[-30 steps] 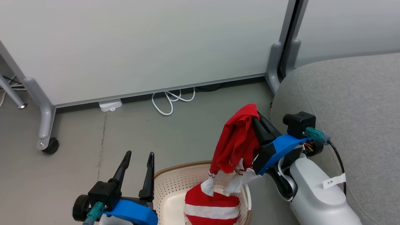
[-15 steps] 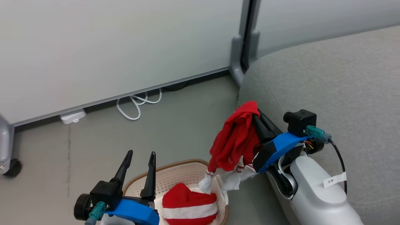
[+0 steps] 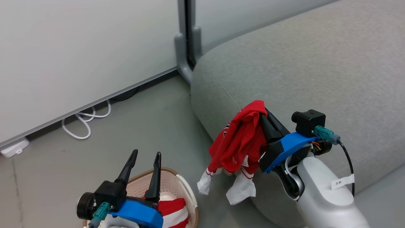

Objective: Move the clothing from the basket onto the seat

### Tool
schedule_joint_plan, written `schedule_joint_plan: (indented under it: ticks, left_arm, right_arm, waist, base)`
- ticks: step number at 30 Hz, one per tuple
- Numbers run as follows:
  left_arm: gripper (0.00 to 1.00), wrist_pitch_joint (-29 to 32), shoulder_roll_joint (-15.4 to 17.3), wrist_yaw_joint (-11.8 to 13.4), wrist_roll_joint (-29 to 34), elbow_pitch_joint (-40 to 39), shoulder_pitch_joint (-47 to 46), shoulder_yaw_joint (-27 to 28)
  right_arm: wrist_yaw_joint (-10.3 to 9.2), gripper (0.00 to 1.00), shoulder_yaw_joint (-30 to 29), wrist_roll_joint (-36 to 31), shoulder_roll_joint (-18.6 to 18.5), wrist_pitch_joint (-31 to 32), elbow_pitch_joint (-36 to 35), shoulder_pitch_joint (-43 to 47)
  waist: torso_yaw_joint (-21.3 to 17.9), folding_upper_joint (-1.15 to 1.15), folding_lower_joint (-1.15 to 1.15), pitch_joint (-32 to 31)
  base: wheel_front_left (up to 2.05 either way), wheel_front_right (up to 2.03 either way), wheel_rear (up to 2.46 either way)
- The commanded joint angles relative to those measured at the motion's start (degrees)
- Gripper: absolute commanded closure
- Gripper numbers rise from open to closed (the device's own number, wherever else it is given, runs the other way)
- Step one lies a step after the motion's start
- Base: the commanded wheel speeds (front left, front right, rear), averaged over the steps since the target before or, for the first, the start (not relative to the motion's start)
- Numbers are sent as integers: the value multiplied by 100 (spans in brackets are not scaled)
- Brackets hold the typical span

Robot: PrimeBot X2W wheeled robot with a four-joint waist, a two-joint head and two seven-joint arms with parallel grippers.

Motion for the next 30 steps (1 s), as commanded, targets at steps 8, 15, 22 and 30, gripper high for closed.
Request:
schedule_joint_plan:
  ticks: [8, 15, 22, 30]
  left_arm:
    - [0, -16, 104, -13, -10, -18, -102, -35]
    - [0, -16, 165, -12, -26, 92, -255, -200]
    - [0, -16, 206, -13, -71, 155, -367, -324]
    - [0, -16, 243, -13, -49, 100, -276, -195]
  right_arm:
    - [3, 100, -70, -21, -11, -24, -79, 94]
    - [3, 100, -322, -119, -7, -25, -165, 191]
    - [3, 100, -444, -181, -9, -24, -249, 268]
    - [3, 100, -367, -43, -9, -24, -242, 197]
  waist:
    - [-664, 0, 0, 82]
    - [-789, 0, 0, 189]
    - [-799, 0, 0, 257]
    - [-788, 0, 0, 307]
  base:
    - [0, 0, 0]
    - [0, 0, 0]
    - [0, 0, 0]
    - [0, 0, 0]
